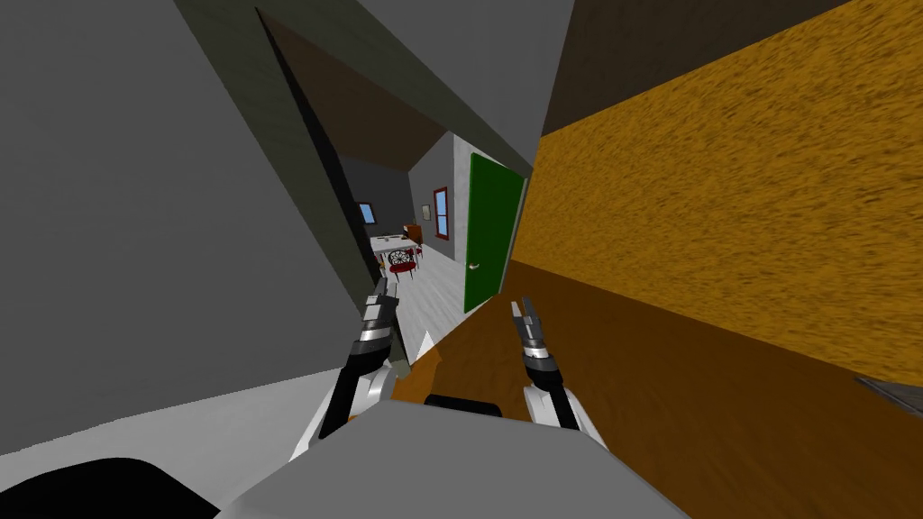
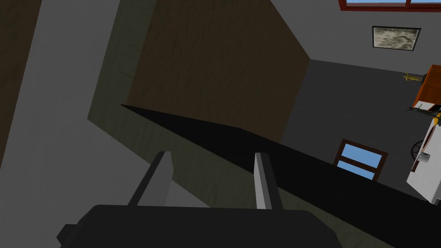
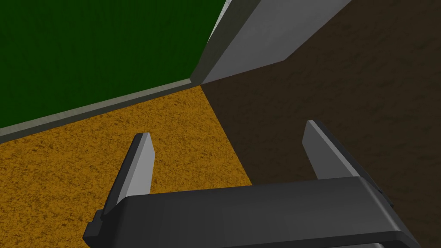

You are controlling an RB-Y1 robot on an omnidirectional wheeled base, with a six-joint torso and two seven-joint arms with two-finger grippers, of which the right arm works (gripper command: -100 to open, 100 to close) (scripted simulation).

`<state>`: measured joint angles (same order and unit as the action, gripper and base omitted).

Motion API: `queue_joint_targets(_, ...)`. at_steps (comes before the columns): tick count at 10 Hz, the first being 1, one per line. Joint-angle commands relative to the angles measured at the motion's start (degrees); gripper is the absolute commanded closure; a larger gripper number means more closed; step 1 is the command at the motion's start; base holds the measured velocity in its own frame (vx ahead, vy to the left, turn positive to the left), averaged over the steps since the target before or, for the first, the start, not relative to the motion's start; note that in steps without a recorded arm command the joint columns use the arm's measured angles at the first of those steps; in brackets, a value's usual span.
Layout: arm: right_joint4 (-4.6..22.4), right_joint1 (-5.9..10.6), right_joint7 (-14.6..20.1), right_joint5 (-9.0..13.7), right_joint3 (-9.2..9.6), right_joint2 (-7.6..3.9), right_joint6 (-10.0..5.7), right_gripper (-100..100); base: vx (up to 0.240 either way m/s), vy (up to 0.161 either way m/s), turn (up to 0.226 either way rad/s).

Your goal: Push the door open

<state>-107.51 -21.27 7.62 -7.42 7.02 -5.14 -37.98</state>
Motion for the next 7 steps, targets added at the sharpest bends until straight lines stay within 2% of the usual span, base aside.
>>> queue_joint_targets(1, 1.7, 0.70, 0.2, -0.3, 0.23, -0.17, -0.25, -100, 0.082, -0.064, 0.031)
queue_joint_targets(7, 7.9, 3.32, 0.9, -1.3, 1.17, -0.65, -1.04, -100, 0.098, -0.047, 0.032)
